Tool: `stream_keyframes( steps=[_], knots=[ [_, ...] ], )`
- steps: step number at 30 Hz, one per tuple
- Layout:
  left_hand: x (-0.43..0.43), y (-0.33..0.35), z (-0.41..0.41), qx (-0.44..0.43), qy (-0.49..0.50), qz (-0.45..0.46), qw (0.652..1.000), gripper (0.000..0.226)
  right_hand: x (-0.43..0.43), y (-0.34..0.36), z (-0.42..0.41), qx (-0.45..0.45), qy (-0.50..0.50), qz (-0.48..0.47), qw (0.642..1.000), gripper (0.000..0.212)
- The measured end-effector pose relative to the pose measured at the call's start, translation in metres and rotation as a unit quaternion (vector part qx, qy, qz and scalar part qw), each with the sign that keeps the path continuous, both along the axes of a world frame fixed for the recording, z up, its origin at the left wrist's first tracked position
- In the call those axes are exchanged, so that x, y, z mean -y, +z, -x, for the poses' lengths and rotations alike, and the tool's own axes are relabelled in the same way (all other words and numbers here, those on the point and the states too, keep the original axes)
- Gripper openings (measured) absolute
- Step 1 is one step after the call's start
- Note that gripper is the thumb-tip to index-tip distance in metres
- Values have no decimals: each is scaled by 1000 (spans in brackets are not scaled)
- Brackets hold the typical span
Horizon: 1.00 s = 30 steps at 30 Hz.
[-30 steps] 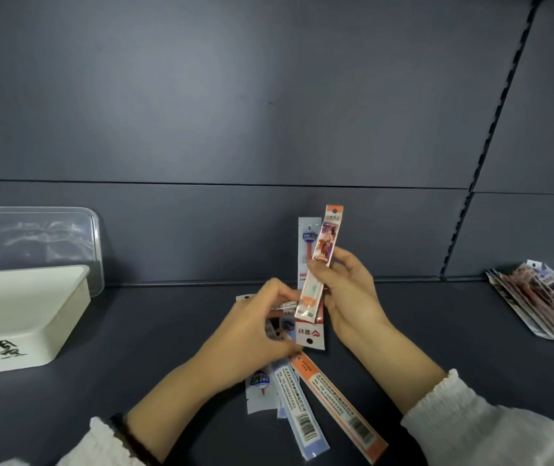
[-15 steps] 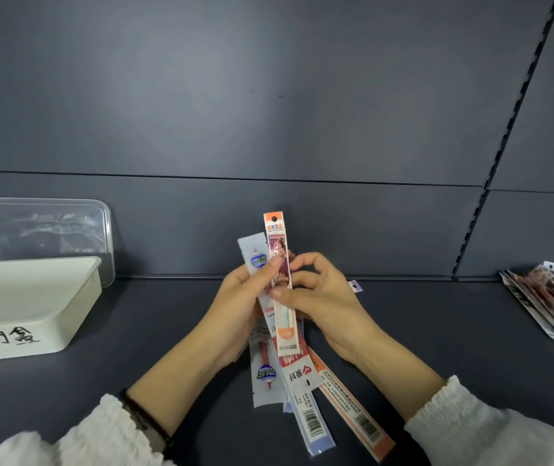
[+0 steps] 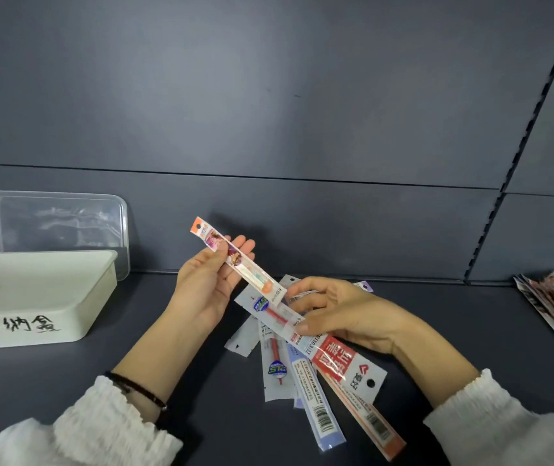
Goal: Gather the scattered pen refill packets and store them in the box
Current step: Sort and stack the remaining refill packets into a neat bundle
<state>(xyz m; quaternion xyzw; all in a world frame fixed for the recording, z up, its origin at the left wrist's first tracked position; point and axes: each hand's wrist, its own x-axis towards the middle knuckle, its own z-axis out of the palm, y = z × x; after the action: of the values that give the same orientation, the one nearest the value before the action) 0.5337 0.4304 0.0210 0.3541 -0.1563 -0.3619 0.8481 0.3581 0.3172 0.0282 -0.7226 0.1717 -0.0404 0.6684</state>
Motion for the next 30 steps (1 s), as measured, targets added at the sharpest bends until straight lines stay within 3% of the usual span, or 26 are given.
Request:
stream_keyframes(
  steps=[5, 8, 10, 15, 19, 21, 23, 25, 27, 30],
  knots=[
    [1, -4, 1, 20, 8, -40, 999, 16, 3, 0, 1, -1, -87, 83, 993, 38],
    [-1, -3, -3, 33, 30, -51, 998, 17, 8, 1, 2, 4, -197, 196, 961, 31],
    [-1, -6, -4, 45, 7, -96, 994, 19, 13, 3, 4, 32, -230, 214, 949, 28],
    [-1, -7, 8, 42, -171, -176, 969, 32, 15, 6, 10, 71, -129, 273, 951, 20],
    [-4, -3, 11, 181, -303, -244, 903, 49, 11, 2, 7, 51, -91, 365, 925, 17],
    [-5, -3, 16, 239, -311, -271, 879, 41, 9, 0, 5, 52, -90, 398, 912, 15],
    [-4, -7, 19, 237, -294, -274, 885, 29, 11, -4, 3, 55, -110, 449, 885, 19],
    [-2, -9, 19, 216, -272, -252, 903, 24, 18, -9, 0, 60, -193, 511, 836, 32],
    [-1, -10, 18, 201, -227, -227, 925, 21, 24, -10, 0, 88, -325, 476, 812, 42],
    [1, -10, 17, 182, -191, -210, 941, 23, 23, -4, 2, 109, -434, 214, 869, 45]
  ],
)
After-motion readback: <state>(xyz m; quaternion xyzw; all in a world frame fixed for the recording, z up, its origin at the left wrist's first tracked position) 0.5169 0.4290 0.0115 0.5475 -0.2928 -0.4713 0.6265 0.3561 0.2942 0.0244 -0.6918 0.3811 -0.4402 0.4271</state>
